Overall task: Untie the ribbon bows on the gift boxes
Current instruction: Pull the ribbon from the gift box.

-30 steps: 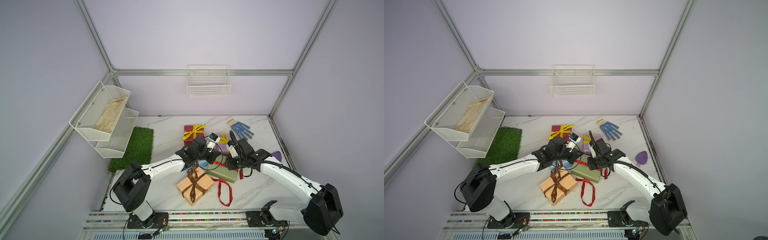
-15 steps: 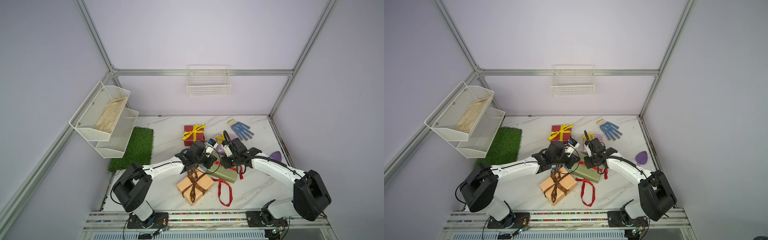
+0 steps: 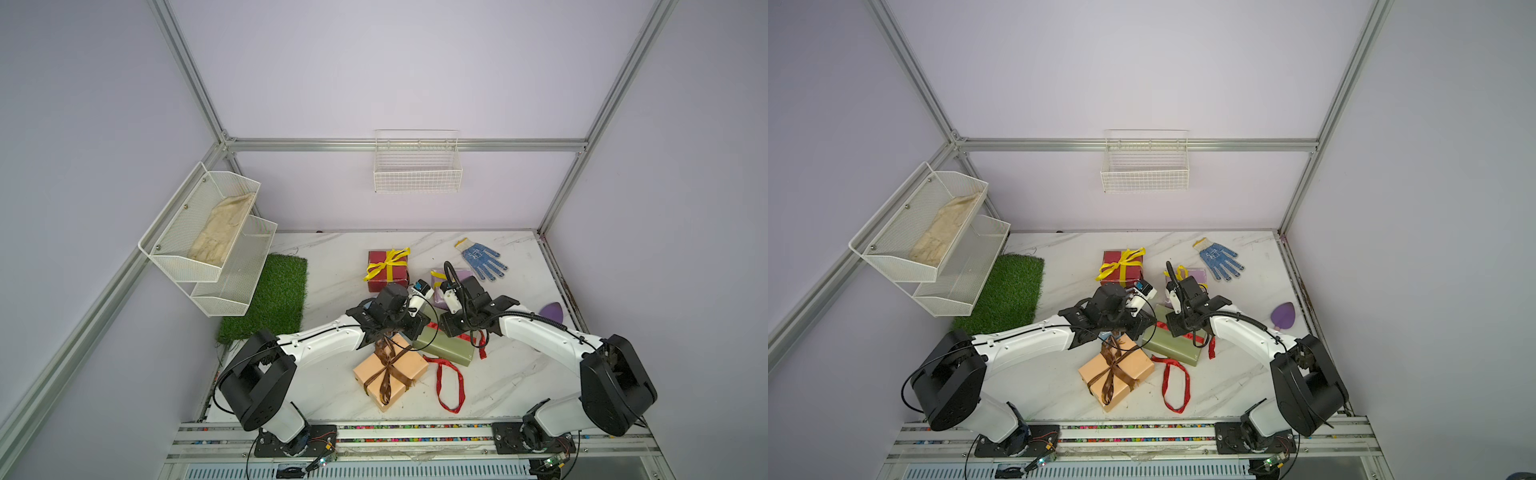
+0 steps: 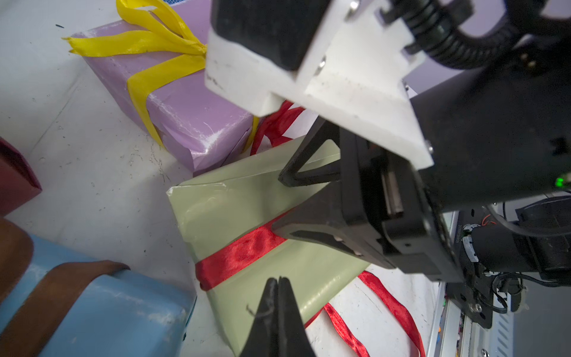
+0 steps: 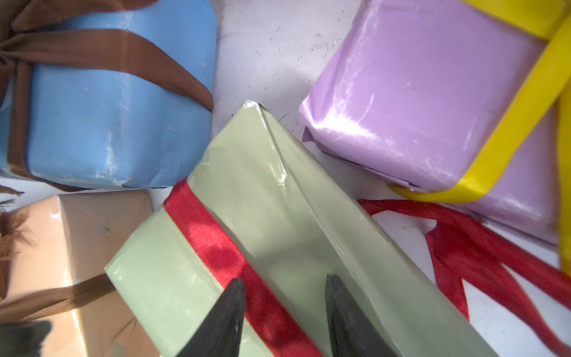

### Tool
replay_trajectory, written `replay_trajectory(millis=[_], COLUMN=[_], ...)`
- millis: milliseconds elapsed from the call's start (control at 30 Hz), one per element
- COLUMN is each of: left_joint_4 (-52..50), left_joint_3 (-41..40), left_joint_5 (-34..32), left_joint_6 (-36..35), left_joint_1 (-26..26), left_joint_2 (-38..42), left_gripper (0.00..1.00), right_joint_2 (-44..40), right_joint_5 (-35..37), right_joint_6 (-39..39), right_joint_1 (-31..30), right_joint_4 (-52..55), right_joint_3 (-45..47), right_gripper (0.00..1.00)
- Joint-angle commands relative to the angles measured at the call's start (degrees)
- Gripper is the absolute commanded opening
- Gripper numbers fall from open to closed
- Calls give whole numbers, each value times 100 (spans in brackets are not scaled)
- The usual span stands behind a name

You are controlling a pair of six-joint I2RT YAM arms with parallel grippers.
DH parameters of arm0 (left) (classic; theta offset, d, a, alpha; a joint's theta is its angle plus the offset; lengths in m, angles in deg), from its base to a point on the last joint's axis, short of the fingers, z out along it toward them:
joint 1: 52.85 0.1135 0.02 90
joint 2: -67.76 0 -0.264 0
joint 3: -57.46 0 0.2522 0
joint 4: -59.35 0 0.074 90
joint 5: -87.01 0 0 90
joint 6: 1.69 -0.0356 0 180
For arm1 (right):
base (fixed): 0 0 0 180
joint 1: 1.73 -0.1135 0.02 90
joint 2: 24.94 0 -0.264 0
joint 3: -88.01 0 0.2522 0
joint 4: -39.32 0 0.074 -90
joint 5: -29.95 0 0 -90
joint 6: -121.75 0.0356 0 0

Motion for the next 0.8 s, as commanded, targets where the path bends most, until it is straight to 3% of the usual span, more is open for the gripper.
replay_trajectory(millis=[0, 500, 767], left_joint_4=[41, -89, -185], left_joint_3=[-141, -304, -547], left_joint_5=[38, 8, -1], left_joint_6=[-104, -91, -53], left_joint_1=[17, 56, 153], left_joint_2=[177, 531, 1077], left_gripper=[2, 1, 1], right_joint_2=[107, 134, 125], right_joint_5=[-116, 479, 133], right_joint_6=[-135, -127, -115], right_joint_1=[-150, -529, -551], right_joint_4=[166, 455, 454], right_joint_3=[138, 39, 23], right_gripper=[44, 43, 42])
